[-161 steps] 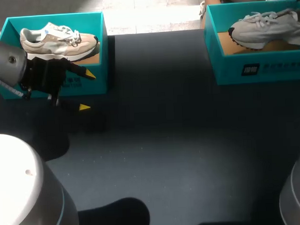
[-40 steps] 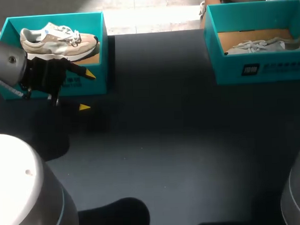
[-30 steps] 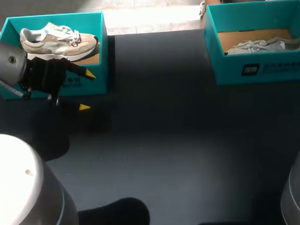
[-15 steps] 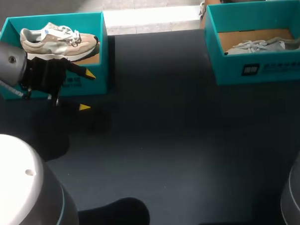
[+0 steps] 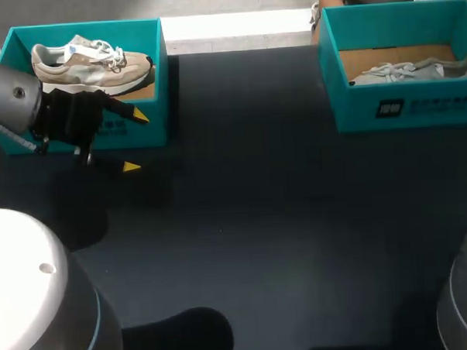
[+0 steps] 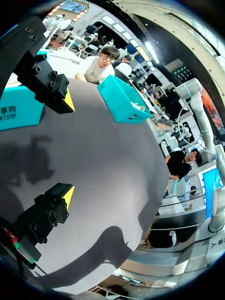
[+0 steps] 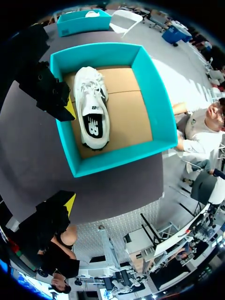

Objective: Take the shoe out of the shoebox, open the shoe tongue, remove and reinsert the insole, then place the shoe into the shoebox

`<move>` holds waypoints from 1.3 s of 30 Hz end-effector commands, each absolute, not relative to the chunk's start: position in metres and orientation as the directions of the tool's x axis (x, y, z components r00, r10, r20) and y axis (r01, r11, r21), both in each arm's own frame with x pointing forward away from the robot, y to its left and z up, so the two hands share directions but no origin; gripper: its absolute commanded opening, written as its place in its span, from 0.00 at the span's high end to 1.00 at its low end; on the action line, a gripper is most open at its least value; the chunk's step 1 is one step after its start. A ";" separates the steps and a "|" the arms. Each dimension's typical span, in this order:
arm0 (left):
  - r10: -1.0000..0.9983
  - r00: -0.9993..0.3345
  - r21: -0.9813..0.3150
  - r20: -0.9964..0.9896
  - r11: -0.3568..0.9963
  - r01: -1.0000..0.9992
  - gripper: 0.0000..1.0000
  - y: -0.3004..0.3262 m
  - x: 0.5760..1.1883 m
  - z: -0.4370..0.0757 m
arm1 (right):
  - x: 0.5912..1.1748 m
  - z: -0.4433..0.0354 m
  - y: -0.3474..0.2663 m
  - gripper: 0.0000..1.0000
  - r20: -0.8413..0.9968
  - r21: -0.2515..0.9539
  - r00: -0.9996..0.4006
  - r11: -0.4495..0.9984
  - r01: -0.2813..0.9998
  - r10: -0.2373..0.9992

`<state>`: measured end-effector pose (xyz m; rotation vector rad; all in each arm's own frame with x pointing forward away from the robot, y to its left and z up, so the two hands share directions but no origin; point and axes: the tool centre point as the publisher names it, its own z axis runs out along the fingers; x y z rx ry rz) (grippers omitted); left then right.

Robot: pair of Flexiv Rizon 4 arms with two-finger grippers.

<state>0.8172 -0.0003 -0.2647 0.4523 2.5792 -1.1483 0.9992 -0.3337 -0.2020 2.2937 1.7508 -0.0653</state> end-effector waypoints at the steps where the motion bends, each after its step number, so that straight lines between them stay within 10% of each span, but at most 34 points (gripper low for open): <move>1: 0.169 -0.911 -0.664 -0.376 0.637 0.392 0.00 0.000 0.816 -0.264 | 0.999 -0.202 -0.334 0.00 -0.188 0.174 0.275 -0.244 0.954 0.943; 11: 0.169 -0.911 -0.664 -0.376 0.637 0.392 0.00 0.000 0.816 -0.264 | 0.999 -0.202 -0.334 0.00 -0.188 0.174 0.275 -0.244 0.954 0.943; 24: 0.603 -0.755 -0.313 -0.260 0.687 0.656 0.00 0.024 0.864 -0.241 | 0.999 -0.202 -0.334 0.00 -0.188 0.174 0.275 -0.244 0.954 0.943; 32: 0.933 -0.348 -0.089 -0.089 0.341 0.936 0.00 0.065 0.887 -0.231 | 0.999 -0.202 -0.334 0.00 -0.188 0.174 0.275 -0.244 0.954 0.943; 39: 0.933 -0.348 -0.089 -0.089 0.341 0.936 0.00 0.065 0.887 -0.231 | 0.999 -0.202 -0.334 0.00 -0.188 0.174 0.275 -0.244 0.954 0.943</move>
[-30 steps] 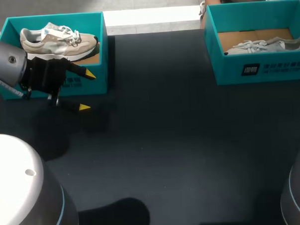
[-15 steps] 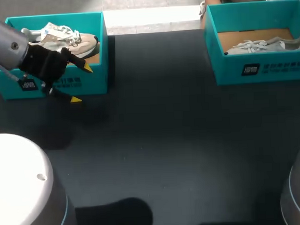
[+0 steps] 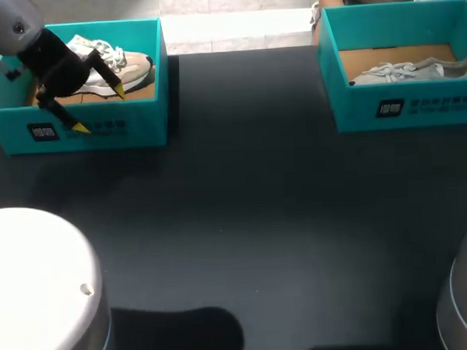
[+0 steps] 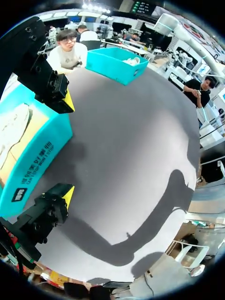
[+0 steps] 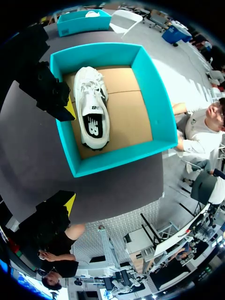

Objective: Take the shoe out of the shoebox, open the shoe tongue, remove and reinsert the insole, then place the shoe into the shoebox

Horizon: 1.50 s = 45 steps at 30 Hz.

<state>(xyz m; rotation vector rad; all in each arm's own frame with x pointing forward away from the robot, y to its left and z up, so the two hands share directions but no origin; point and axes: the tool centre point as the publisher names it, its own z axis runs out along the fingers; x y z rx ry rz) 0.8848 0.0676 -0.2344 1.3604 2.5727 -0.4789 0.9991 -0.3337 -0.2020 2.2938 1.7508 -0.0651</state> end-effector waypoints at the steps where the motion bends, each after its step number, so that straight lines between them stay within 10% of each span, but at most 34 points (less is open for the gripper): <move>1: 0.933 -0.348 -0.089 -0.089 0.341 0.936 0.00 0.065 0.887 -0.231 | 0.999 -0.202 -0.334 0.00 -0.188 0.174 0.275 -0.244 0.954 0.943; 45: 0.997 -0.035 0.107 -0.063 0.041 0.993 0.00 0.187 1.049 -0.214 | 0.999 -0.202 -0.334 0.00 -0.188 0.174 0.275 -0.244 0.954 0.943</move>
